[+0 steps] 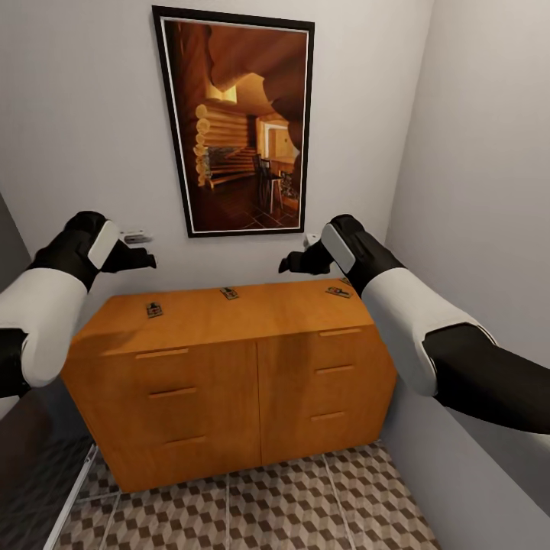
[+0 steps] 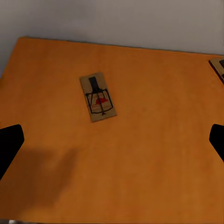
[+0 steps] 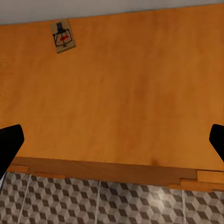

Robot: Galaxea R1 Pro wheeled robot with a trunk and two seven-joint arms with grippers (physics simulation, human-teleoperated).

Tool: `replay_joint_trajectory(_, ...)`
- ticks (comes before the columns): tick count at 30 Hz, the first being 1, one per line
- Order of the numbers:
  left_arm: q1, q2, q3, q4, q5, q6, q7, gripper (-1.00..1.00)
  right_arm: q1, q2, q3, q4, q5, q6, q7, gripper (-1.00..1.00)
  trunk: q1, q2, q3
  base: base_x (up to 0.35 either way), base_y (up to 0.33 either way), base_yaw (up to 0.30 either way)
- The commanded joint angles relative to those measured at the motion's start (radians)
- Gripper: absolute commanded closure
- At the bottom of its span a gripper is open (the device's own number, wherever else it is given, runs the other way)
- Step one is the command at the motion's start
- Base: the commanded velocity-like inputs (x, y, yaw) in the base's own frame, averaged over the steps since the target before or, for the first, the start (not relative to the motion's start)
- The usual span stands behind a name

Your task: Take the four mousetraps from the cabinet in the bathroom and place them on the bathroom floor. Make sure all four end up on the same floor surface, and ensure that at least two of them are either under or directly next to the same bathroom sink.

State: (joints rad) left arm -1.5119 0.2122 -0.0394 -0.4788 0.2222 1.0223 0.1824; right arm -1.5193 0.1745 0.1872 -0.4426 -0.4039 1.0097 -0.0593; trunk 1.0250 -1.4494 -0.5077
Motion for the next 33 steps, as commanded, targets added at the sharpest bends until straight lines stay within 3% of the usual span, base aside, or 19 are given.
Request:
replay_joint_trajectory(1,-0.001,0.003,-0.005,0.000,0.011,0.004,0.008,-1.00,-0.001,0.000,0.004,0.002,-0.007,0.002,-0.007,-1.00,0.000,-0.001,-0.001,0.000,0.000,0.000)
replay_joint_trajectory(12,0.000,0.004,-0.005,0.058,0.013,0.004,0.008,-1.00,-0.001,0.000,0.004,0.009,-0.006,0.000,-0.012,-1.00,0.000,-0.001,-0.001,0.014,0.000,0.000)
replay_joint_trajectory(22,-0.001,-0.007,0.006,0.094,0.016,0.004,0.008,-1.00,-0.001,0.000,0.022,0.011,-0.006,0.000,-0.014,-1.00,0.000,-0.001,-0.001,0.245,0.000,0.000)
replay_joint_trajectory(29,-0.001,-0.028,0.060,0.095,0.017,0.004,0.008,-1.00,-0.001,0.000,0.025,0.010,-0.006,0.000,-0.014,-1.00,0.000,-0.001,-0.001,0.317,0.000,0.000)
replay_joint_trajectory(33,0.000,-0.033,0.132,0.094,0.017,0.003,0.008,-1.00,-0.001,0.000,0.026,0.011,-0.006,0.000,-0.014,-1.00,0.000,-0.001,-0.001,0.154,0.000,0.000)
